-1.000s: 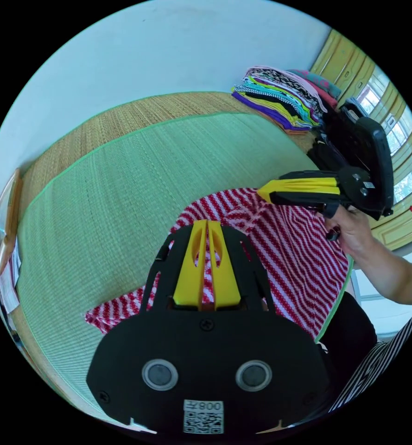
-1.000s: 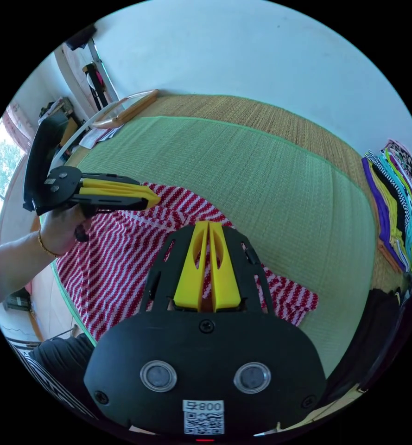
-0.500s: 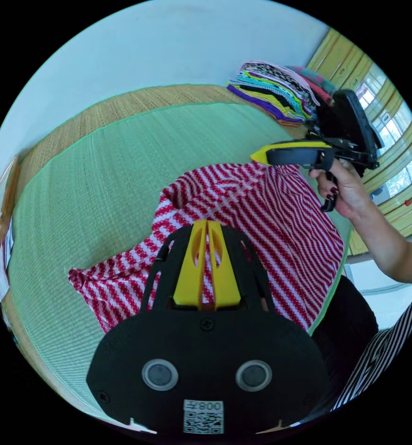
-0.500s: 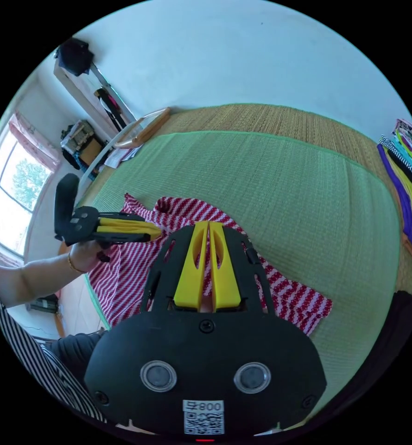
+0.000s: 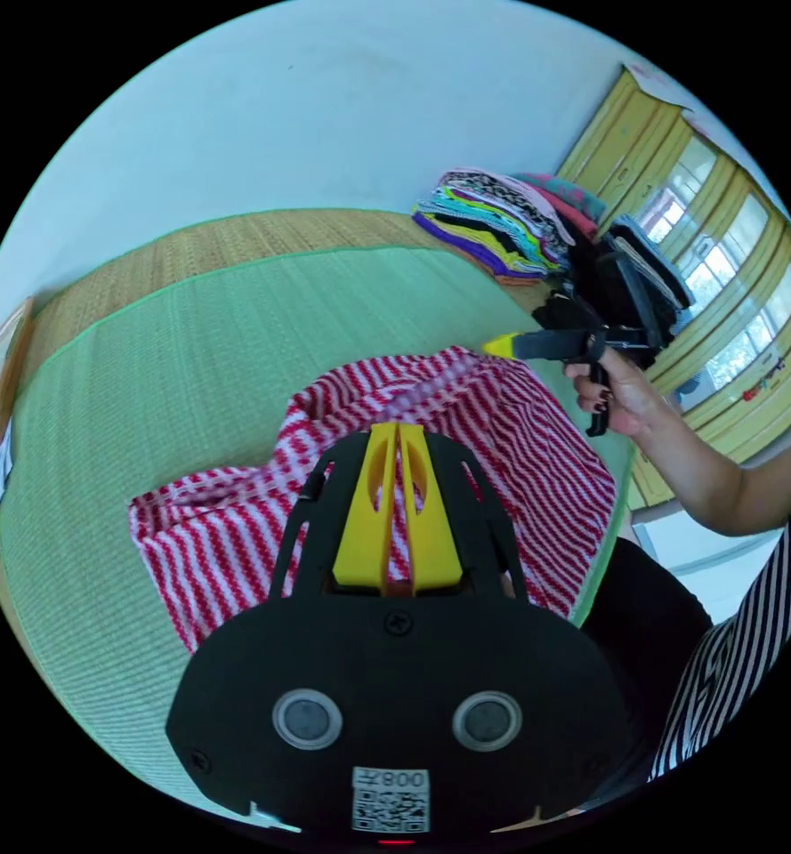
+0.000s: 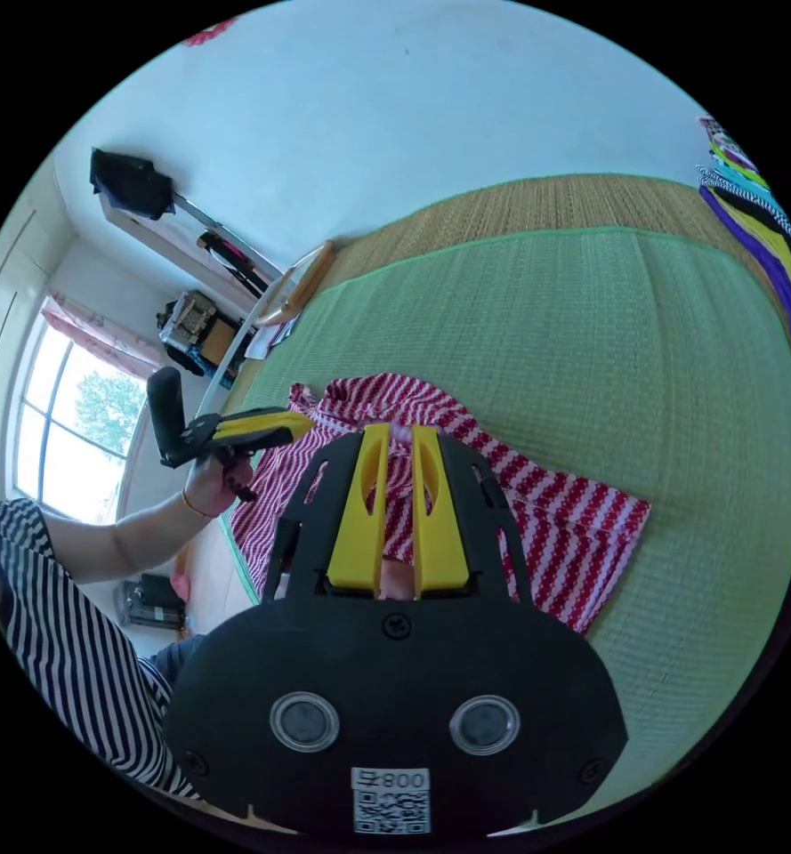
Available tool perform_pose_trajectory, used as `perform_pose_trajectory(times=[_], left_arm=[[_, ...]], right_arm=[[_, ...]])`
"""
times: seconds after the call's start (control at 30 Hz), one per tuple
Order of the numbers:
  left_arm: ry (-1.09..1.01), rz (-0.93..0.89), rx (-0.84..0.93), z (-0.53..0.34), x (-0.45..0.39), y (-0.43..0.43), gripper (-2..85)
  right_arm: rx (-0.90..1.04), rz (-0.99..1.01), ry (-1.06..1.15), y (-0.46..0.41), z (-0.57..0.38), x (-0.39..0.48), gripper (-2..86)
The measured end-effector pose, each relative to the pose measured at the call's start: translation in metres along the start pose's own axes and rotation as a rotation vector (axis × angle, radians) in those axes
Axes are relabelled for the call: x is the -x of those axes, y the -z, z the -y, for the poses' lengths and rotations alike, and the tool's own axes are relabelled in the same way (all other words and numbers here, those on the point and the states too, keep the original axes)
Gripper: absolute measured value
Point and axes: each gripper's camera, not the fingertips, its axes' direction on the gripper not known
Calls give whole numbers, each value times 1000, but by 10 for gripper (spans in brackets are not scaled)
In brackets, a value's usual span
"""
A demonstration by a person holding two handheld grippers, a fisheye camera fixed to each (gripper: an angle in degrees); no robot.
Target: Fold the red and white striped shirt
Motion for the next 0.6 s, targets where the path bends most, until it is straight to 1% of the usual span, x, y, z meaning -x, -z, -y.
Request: perform_pose_trajectory(times=[0.03, 0.13, 0.2, 0.37, 0.43, 0.53, 0.6], left_arm=[[-25, -4, 37, 1, -5, -5, 2], [-32, 86, 138, 3, -4, -21, 3], [2, 107, 137, 1, 4, -20, 3], [62, 122, 70, -14, 17, 6, 13], [66, 119, 53, -21, 19, 15, 20], [74, 157, 31, -30, 22, 27, 31], [82, 191, 49, -32, 25, 29, 32]], right_arm=[[-5, 6, 2, 1, 2, 0, 53], [-21, 59, 11, 4, 12, 0, 77], [-36, 123, 12, 13, 17, -4, 88], [-88, 138, -5, 43, 3, -20, 94], [-84, 105, -32, 48, -7, -29, 93], [-37, 3, -73, 45, -25, -40, 92], [4, -95, -78, 38, -34, -38, 92]])
